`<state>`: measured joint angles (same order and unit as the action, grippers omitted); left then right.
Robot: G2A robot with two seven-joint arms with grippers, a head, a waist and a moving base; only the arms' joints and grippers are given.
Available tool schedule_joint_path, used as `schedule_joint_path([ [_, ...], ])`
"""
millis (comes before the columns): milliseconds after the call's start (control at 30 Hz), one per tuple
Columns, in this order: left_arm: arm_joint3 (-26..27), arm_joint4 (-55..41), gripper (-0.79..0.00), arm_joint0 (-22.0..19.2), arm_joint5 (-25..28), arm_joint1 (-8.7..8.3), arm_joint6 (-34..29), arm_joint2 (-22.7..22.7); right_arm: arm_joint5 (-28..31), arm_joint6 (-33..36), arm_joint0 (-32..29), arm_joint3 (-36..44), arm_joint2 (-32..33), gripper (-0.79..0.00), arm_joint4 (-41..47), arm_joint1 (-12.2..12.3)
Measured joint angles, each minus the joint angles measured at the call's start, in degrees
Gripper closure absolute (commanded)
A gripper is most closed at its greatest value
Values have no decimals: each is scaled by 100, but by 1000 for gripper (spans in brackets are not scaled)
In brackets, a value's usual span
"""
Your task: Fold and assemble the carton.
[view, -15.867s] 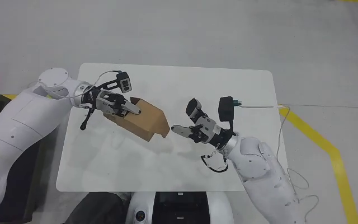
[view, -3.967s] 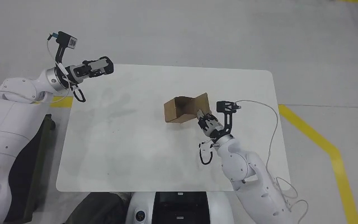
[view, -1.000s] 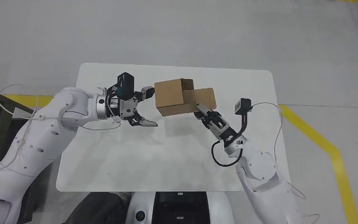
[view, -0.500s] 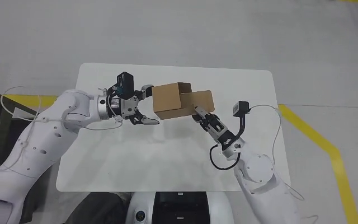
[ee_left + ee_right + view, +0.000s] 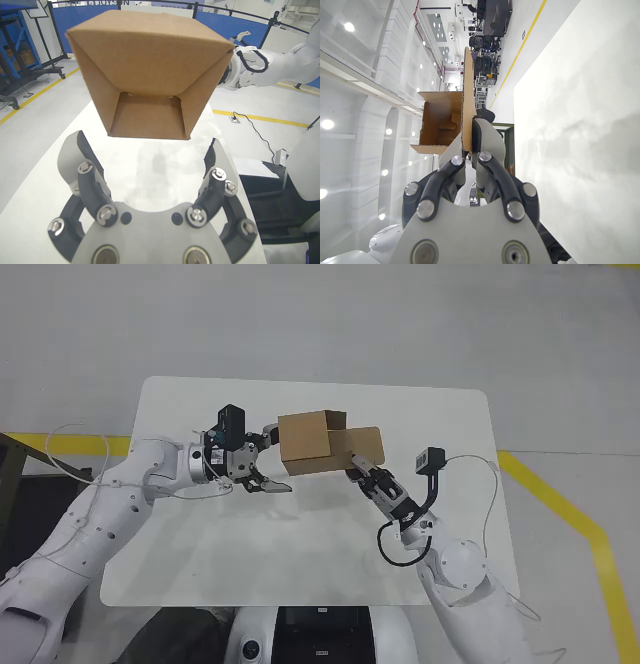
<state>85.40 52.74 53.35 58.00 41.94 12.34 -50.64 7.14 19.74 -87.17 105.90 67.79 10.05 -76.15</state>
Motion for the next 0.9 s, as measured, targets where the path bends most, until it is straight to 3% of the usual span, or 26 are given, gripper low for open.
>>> schedule_joint_path([
  [200,-152,-52,-785,-245,0,72,235,367,61,13,31,-66,-30,0,0,3],
  [833,-408,-31,-785,-619,0,81,721,880,87,21,79,-144,-79,0,17,18],
  [900,-426,-59,-696,-651,0,76,767,939,96,23,78,-150,-80,0,18,20],
])
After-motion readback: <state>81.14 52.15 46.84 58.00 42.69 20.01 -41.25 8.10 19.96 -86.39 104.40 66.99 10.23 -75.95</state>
